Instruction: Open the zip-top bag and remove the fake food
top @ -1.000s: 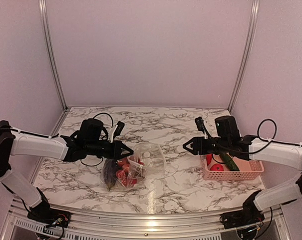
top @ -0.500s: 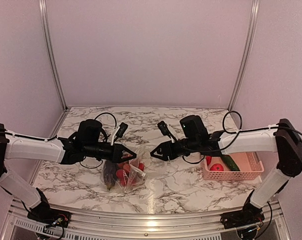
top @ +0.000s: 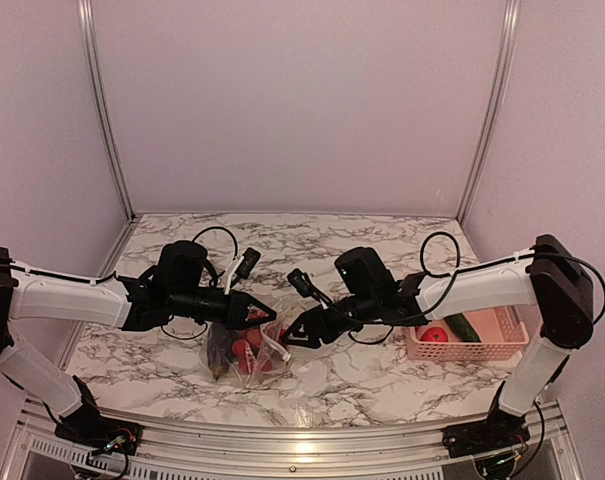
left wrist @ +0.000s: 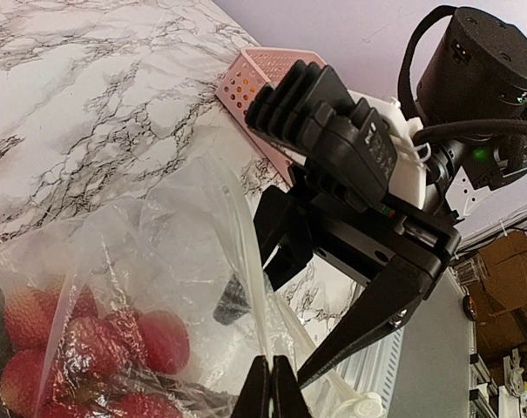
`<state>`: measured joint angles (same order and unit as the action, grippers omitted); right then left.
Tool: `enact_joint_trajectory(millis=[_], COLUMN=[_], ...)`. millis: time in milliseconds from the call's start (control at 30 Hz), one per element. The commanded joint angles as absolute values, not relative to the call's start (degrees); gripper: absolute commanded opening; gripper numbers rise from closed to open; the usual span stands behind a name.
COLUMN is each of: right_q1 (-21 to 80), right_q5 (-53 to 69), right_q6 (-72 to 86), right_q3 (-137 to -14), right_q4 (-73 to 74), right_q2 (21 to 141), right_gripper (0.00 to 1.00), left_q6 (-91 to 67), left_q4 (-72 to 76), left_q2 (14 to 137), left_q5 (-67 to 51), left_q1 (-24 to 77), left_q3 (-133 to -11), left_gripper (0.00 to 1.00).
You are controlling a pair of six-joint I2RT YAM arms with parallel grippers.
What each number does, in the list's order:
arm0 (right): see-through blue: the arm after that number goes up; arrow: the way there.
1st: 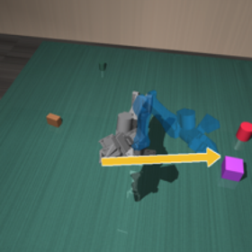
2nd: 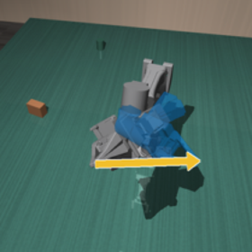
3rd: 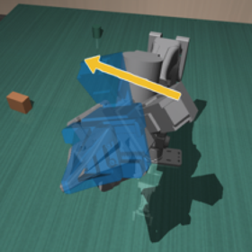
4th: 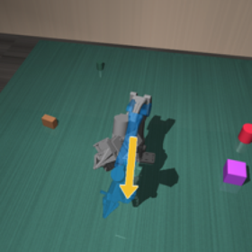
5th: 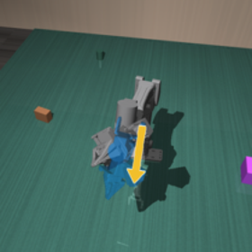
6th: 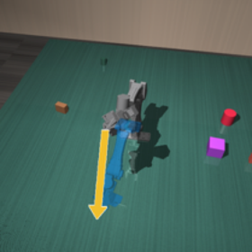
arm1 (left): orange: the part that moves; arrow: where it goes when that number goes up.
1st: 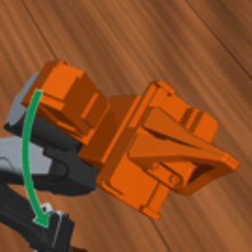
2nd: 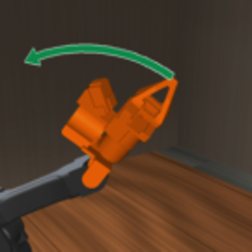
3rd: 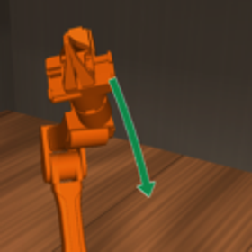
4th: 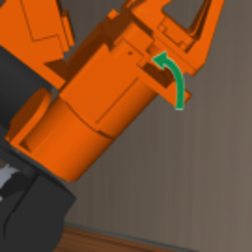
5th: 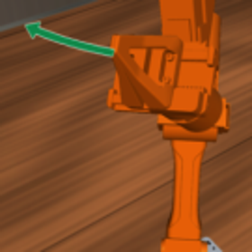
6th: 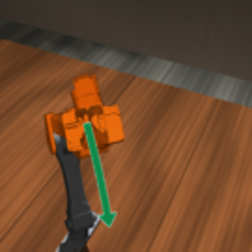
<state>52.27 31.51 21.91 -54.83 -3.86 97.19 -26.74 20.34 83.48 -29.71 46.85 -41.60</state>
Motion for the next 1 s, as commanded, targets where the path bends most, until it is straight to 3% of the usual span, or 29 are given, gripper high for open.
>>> enact_joint_trajectory(millis=[0, 533, 967], right_q1=[53.66, 55.56, 56.34], right_q5=[34.67, 38.55, 37.41], right_q6=[23.77, 24.15, 25.86], right_q3=[-55.58, -56.94, -57.48], right_q4=[-4.36, -1.12, -2.98], right_q2=[96.50, 101.49, 104.63], right_gripper=[0.54, 0.59, 0.46], left_q6=[-25.84, -26.37, -26.22], left_q4=[20.15, 21.00, 21.19], left_q2=[83.47, 84.32, 84.29], left_q5=[-29.50, -29.53, -29.42], left_q1=[46.98, 47.13, 47.15], left_q3=[-42.18, -42.11, -41.73], left_gripper=[0.00, 0.00, 0.00])
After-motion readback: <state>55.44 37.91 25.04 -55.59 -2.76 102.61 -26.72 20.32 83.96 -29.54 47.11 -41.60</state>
